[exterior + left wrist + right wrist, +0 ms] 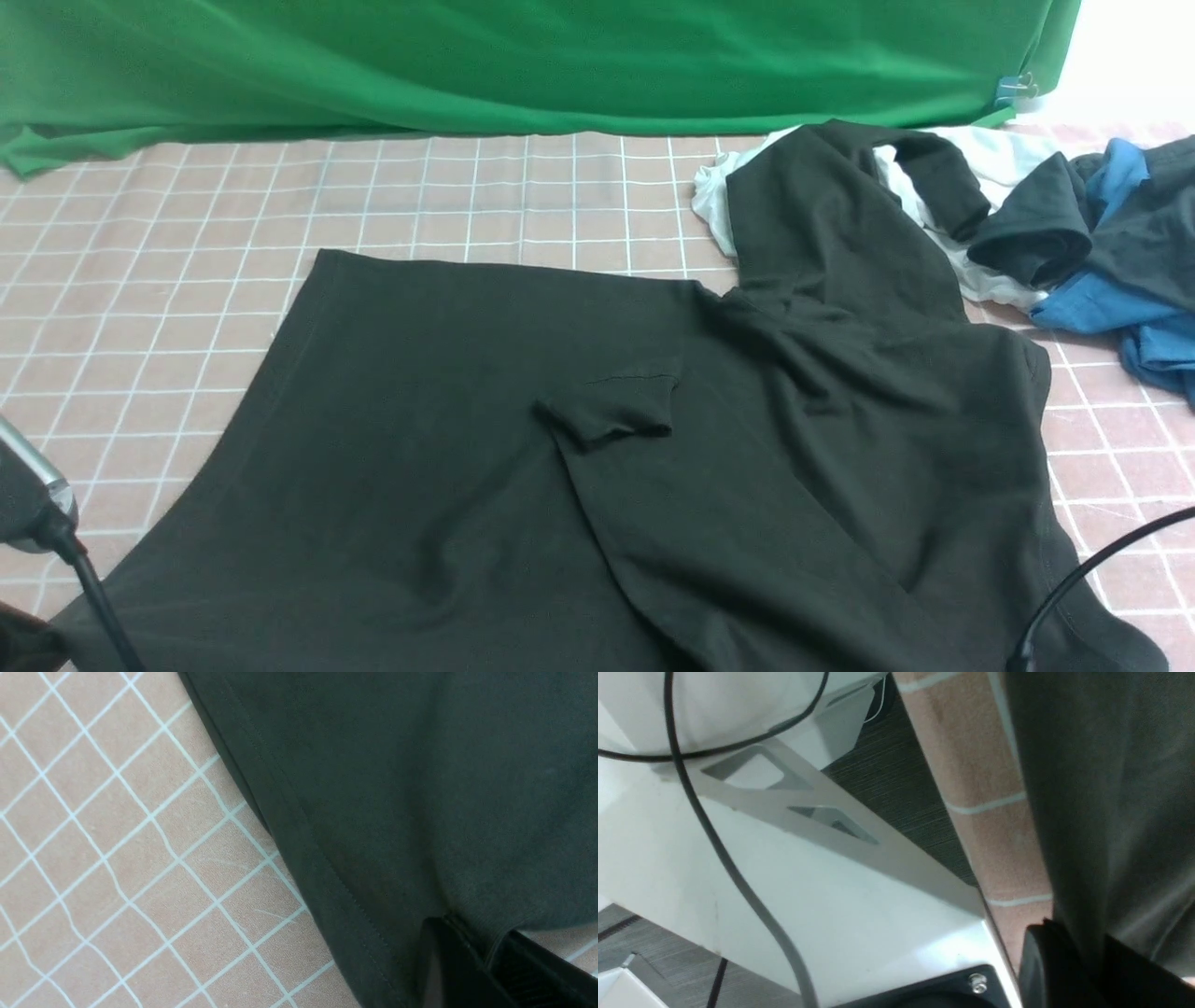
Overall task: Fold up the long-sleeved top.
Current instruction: Use the right arm to drag and place the cuff at thecentered position on the left edge of the fabric, then use your right arm to clamp the cuff farthest to him
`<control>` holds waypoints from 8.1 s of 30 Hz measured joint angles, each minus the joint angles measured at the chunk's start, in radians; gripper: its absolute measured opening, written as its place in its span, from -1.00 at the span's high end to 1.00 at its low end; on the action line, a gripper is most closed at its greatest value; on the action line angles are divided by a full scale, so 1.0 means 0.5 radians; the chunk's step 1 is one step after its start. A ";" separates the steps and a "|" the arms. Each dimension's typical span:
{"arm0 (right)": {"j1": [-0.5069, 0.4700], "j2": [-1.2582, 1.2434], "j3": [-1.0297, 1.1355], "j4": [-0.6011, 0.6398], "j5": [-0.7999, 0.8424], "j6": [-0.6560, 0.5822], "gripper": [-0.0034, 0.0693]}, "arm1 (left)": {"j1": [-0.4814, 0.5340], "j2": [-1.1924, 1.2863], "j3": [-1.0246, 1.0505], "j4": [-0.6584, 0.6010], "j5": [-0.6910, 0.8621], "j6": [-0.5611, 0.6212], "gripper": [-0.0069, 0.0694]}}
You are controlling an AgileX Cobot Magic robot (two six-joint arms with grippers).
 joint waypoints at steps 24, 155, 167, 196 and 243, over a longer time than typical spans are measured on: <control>-0.340 0.871 -1.343 -0.063 -0.800 -0.182 -0.36 | 0.000 -0.004 0.232 -0.026 -0.001 0.006 0.72; -0.441 2.150 -3.008 0.106 -0.316 0.093 0.74 | 0.000 -0.185 0.290 -0.033 -0.131 0.006 0.72; -0.303 1.879 -3.015 0.333 -0.189 -0.076 0.74 | 0.000 -0.199 0.290 -0.028 -0.138 0.006 0.72; -0.300 1.889 -3.042 0.580 -0.031 -0.092 -0.63 | 0.000 -0.199 0.290 -0.034 -0.138 0.001 0.72; 0.203 1.239 -1.036 -0.047 -0.757 0.553 0.80 | 0.000 -0.199 0.290 -0.099 -0.187 0.005 0.72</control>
